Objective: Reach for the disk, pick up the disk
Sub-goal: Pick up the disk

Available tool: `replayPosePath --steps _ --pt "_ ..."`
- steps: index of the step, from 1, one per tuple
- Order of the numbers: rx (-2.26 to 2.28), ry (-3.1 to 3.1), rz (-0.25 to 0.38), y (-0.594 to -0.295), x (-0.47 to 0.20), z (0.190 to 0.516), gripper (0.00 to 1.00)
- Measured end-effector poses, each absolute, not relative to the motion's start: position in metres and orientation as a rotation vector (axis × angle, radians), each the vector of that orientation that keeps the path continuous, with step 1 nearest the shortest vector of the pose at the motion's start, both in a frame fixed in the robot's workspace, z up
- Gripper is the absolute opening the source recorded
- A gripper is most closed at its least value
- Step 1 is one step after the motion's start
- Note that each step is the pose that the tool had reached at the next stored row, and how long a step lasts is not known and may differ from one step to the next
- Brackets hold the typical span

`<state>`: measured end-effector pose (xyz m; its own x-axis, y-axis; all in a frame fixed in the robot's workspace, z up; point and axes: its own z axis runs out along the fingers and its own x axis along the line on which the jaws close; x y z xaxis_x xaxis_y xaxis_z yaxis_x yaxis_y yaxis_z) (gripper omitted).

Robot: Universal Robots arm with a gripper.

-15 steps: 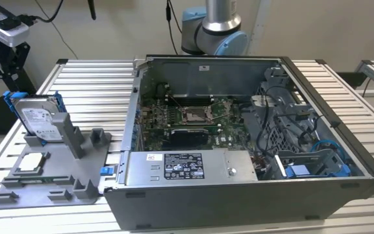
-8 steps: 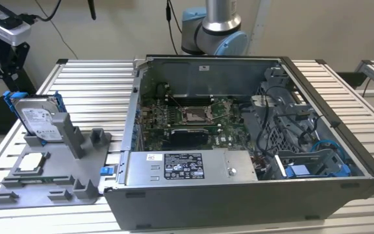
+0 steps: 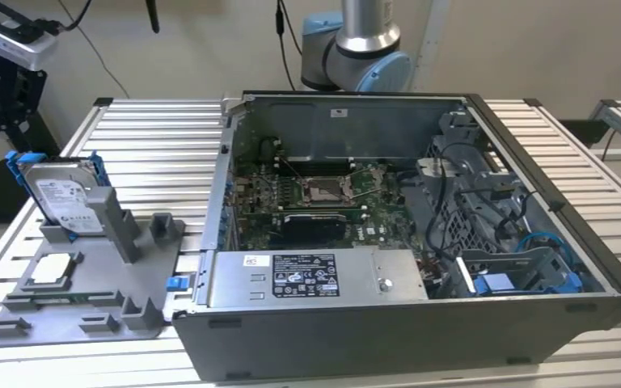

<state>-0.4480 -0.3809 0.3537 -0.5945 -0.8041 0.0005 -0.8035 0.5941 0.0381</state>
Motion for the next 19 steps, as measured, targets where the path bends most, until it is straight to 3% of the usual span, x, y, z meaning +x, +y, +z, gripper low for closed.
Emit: replayPosePath --steps 19 --pt "1.688 -2.627 -0.048 -0.3809 -0.4481 0.3537 0.0"
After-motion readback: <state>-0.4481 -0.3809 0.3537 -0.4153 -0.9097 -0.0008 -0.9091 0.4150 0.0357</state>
